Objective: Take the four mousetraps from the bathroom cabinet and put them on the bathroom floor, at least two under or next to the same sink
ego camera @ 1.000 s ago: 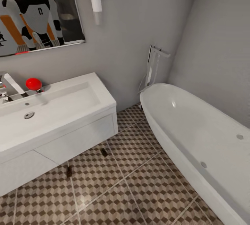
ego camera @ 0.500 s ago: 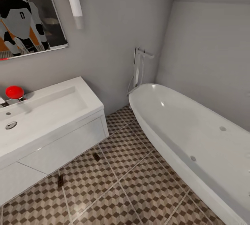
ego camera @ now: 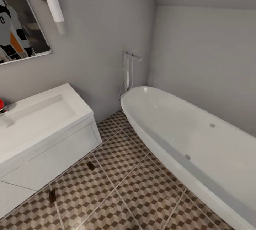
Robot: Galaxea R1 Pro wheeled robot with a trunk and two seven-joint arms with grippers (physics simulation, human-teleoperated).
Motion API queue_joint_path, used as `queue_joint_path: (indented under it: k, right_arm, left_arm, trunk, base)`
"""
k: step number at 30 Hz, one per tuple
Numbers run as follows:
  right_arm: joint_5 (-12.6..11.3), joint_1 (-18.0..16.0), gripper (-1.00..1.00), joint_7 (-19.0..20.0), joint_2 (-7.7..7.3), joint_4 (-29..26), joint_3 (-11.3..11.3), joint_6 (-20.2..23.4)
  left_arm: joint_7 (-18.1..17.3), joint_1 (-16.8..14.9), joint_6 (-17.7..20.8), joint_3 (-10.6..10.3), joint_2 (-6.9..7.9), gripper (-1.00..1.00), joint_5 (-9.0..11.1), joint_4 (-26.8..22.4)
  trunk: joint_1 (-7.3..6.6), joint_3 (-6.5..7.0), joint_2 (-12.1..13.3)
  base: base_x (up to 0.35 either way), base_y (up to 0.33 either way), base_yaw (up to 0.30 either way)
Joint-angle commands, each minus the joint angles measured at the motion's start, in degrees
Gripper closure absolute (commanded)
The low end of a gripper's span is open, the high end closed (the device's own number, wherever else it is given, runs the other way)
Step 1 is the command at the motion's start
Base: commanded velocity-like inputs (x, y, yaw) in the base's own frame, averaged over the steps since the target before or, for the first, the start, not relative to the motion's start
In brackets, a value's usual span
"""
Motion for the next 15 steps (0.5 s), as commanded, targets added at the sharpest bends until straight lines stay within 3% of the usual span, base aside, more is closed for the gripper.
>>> queue_joint_path:
  k: [1, 15]
  right_arm:
    - [-0.52, -0.04, -1.00, -0.12, 0.03, 0.06, 0.49, -0.19]
    - [-0.47, -0.04, -1.00, -0.12, 0.10, 0.01, 0.51, -0.19]
  left_arm:
    - [0.01, -0.04, -0.22, -0.48, -0.03, -1.00, 0.49, 0.13]
    - [0.01, -0.04, -0.22, -0.48, -0.03, -1.00, 0.45, 0.13]
  trunk:
    - [0.01, 0.03, -0.04]
    - [0.01, 1.04, -0.04]
  base:
    - [0.000, 0.000, -0.225]
    - [0.000, 0.000, -0.225]
